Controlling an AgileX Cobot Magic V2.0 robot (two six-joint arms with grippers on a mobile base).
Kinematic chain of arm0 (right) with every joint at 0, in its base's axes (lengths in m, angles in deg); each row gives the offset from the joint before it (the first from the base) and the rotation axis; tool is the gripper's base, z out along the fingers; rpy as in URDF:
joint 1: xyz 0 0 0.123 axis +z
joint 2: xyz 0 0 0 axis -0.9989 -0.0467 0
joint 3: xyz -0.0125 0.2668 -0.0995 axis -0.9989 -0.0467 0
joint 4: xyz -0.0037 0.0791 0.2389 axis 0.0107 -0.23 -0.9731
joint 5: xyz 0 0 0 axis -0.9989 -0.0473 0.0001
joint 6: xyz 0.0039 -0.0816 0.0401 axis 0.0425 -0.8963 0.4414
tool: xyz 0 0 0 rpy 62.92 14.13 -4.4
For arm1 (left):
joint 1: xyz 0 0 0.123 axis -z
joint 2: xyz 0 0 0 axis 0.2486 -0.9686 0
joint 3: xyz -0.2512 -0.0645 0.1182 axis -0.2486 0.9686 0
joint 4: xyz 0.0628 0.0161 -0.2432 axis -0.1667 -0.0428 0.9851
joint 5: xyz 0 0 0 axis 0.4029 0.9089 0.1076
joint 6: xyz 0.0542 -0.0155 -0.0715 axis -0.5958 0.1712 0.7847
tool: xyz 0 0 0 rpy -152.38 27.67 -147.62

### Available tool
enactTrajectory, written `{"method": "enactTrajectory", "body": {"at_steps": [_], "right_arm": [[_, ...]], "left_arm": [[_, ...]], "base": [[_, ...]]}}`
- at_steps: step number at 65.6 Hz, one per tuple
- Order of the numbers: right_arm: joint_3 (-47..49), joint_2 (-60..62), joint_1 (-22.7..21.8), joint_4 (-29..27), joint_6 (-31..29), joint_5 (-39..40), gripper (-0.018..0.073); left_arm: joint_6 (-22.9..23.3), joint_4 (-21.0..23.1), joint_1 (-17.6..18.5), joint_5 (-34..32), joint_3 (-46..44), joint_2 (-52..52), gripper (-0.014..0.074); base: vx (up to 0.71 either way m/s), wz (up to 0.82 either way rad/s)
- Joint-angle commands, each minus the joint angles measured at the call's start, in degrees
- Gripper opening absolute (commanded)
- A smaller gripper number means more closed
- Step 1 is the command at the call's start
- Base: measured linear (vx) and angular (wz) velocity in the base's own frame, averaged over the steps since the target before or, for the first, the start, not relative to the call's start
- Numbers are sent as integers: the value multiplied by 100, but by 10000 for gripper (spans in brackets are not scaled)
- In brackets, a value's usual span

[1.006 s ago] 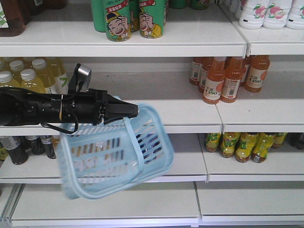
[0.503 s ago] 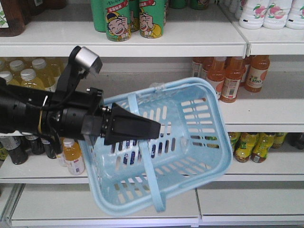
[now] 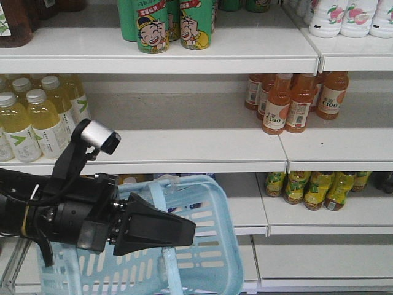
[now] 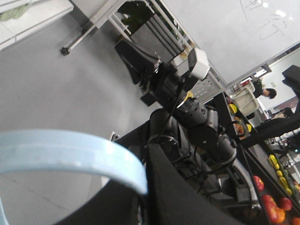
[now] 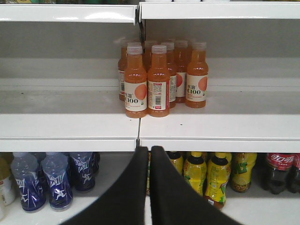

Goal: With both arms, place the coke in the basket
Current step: 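Grasp the basket handle with the left gripper and lift it off, then turn the base away from the shelf holding the basket in left gripper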

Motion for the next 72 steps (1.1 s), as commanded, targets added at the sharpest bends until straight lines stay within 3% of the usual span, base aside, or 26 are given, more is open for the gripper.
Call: {"method": "enactTrajectory", "body": {"at_steps": [1, 18, 37, 72], "right_arm": [[-46, 103, -30, 80, -16, 406, -4], [-46, 103, -30, 80, -16, 406, -4], [-46, 103, -30, 80, -16, 406, -4], [-46, 103, -30, 80, -16, 406, -4]], "left_arm": [[-37, 895, 14, -1081, -147, 216, -8], [-37, 1456, 14, -1081, -147, 216, -8], [-42, 1136, 14, -1081, -142, 216, -8], [-42, 1136, 14, -1081, -142, 216, -8]], "base": [[0, 0], [0, 0], [0, 0], [0, 0]]}}
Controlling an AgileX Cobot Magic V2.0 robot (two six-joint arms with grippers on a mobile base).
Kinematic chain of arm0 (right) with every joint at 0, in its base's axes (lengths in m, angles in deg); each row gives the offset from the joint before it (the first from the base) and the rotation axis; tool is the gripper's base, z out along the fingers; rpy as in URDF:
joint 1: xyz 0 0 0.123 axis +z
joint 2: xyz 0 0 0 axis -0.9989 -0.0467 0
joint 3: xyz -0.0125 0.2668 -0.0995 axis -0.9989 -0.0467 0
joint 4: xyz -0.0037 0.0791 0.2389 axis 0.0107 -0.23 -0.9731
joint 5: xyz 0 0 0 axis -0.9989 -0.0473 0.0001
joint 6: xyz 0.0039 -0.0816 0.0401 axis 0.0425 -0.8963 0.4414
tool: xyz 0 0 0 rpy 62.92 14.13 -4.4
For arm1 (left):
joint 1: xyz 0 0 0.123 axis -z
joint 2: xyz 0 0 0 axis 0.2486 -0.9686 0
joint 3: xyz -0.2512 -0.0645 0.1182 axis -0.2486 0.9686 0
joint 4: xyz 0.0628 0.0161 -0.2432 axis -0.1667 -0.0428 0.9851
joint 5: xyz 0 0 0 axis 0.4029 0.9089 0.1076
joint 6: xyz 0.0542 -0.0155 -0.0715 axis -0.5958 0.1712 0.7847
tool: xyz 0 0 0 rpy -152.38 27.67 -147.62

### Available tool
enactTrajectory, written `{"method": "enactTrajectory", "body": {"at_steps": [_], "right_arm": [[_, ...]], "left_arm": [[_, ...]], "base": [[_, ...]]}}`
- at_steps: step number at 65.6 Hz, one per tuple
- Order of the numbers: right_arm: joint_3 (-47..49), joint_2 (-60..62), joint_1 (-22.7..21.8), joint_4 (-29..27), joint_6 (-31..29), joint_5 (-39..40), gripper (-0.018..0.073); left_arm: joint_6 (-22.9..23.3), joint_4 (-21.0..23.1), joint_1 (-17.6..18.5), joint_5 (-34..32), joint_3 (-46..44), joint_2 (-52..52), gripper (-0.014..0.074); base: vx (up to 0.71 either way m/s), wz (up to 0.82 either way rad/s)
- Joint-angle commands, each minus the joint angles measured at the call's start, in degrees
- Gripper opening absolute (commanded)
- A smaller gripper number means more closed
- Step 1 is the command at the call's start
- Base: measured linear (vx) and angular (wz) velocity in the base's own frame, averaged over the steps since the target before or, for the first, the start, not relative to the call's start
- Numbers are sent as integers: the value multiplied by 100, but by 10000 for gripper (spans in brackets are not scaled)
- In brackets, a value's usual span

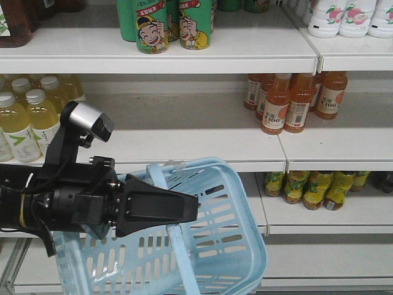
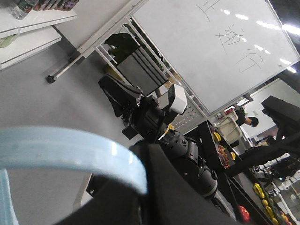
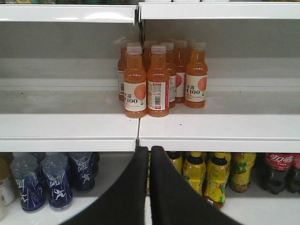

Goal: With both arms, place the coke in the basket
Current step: 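Turn the base away from the shelf holding the basket in left gripper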

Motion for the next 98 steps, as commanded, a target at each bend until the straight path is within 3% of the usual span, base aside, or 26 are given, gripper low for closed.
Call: {"method": "enactTrajectory", "body": {"at_steps": [1, 38, 98], "right_arm": [[-46, 103, -30, 80, -18, 406, -4], [-46, 103, -30, 80, -18, 406, -4], [-46, 103, -30, 80, -18, 406, -4]], "left_arm": [[-37, 489, 14, -1123, -142, 167, -8], [-37, 488, 14, -1123, -142, 167, -8], [-37, 488, 14, -1123, -142, 167, -8]], "base": [[0, -2], [-4, -20], [-8, -51]]}}
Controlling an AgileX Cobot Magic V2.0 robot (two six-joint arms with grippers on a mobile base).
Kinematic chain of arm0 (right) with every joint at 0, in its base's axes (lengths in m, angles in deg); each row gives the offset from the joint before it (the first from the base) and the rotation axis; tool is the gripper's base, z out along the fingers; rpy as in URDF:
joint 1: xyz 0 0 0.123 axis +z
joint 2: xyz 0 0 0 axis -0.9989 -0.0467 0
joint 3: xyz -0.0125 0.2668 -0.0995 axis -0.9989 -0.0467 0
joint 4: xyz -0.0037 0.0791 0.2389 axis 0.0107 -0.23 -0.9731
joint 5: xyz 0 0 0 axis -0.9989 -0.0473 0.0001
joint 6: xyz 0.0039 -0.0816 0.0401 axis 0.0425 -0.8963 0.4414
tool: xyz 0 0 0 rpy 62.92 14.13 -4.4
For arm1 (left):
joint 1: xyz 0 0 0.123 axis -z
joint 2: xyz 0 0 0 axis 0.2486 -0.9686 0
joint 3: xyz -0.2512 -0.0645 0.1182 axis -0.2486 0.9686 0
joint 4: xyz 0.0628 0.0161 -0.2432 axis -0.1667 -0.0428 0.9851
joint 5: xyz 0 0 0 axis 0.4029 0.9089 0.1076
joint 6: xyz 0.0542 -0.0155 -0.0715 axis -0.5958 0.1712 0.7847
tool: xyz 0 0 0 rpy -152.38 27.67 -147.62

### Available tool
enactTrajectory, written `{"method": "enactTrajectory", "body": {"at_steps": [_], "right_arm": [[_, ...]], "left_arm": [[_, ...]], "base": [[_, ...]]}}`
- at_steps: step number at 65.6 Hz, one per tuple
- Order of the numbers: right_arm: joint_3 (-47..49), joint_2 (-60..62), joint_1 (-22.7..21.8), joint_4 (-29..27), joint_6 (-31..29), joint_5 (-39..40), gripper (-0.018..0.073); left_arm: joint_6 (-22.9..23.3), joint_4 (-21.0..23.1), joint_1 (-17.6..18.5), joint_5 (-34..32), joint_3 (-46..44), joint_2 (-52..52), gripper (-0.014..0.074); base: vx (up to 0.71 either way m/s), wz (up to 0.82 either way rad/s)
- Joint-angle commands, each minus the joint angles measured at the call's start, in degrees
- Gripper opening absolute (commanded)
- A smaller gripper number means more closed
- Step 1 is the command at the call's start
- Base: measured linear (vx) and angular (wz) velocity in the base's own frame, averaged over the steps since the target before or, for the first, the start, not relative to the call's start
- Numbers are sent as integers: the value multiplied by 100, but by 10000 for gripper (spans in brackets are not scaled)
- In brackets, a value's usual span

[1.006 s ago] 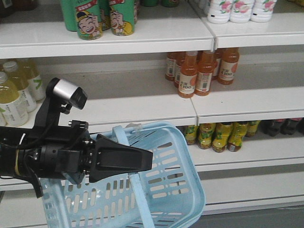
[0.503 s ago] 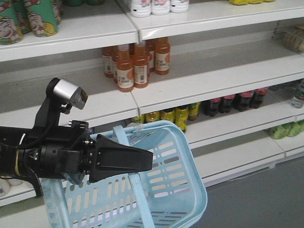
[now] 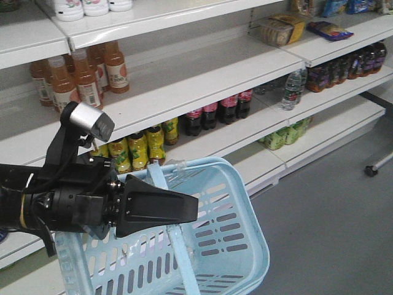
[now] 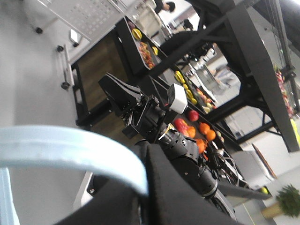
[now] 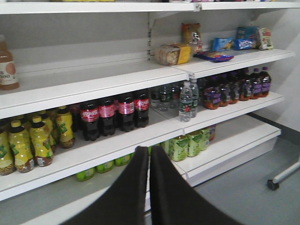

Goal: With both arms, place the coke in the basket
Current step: 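Turn the base away from the shelf holding the basket in left gripper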

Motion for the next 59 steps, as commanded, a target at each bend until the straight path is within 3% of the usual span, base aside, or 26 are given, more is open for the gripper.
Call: {"method": "enactTrajectory", "body": {"at_steps": [1, 59], "right_arm": [[-46, 103, -30, 80, -18, 406, -4], [-46, 103, -30, 80, -18, 406, -4]], "left_arm": [[-37, 494, 14, -1129, -142, 167, -8], [-37, 494, 14, -1129, -142, 167, -8]], "base": [[-10, -45], [-4, -40]]}}
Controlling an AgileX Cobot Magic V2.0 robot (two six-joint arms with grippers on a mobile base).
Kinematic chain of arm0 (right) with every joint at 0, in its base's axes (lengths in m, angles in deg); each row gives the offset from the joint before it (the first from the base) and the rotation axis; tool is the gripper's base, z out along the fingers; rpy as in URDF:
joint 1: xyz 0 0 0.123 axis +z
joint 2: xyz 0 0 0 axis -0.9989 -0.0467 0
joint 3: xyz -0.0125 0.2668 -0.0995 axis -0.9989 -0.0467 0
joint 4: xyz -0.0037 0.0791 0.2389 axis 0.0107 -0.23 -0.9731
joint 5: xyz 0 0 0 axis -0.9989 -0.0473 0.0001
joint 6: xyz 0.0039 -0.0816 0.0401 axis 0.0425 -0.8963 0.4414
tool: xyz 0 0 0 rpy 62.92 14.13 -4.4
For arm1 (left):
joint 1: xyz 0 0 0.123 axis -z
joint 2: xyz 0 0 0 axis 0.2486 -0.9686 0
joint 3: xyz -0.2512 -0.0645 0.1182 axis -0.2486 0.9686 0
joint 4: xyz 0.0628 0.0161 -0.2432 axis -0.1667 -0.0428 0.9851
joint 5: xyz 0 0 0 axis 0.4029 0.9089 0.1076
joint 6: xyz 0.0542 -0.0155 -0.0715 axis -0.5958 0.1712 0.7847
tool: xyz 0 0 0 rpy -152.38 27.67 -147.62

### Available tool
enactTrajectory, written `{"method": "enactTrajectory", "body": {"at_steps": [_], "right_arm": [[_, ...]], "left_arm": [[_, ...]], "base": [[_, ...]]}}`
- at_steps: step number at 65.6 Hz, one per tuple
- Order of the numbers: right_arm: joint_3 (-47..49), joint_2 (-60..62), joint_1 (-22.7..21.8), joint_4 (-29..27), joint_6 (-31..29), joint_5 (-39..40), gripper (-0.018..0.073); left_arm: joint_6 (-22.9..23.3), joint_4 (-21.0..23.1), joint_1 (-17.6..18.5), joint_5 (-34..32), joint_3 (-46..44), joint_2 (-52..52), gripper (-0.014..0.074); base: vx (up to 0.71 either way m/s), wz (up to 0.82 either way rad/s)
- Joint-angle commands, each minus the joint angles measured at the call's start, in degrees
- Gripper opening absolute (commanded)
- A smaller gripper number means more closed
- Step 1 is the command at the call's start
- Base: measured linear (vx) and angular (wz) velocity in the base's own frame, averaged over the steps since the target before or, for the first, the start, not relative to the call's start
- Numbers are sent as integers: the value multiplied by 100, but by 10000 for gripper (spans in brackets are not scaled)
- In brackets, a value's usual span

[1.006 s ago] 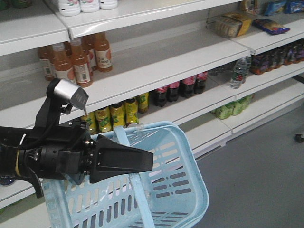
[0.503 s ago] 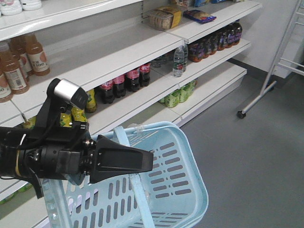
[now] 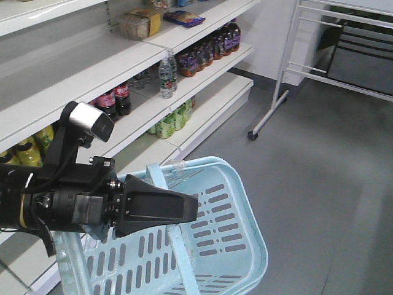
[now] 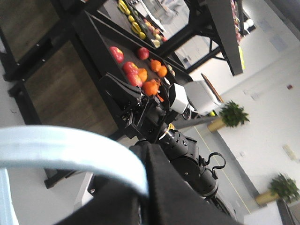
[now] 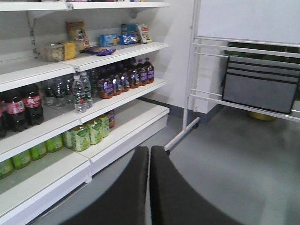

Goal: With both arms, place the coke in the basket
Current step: 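Turn the base away from the shelf holding the basket in left gripper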

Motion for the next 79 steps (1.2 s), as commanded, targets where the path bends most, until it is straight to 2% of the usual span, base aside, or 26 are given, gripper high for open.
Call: {"method": "enactTrajectory", "body": {"at_steps": [1, 79], "right_arm": [[-46, 103, -30, 80, -18, 406, -4], [-46, 103, -30, 86, -18, 406, -4]], "left_arm": [[-37, 504, 14, -1129, -142, 167, -8], [-37, 505, 14, -1129, -142, 167, -7]], "base": [[0, -46], [5, -41]]}}
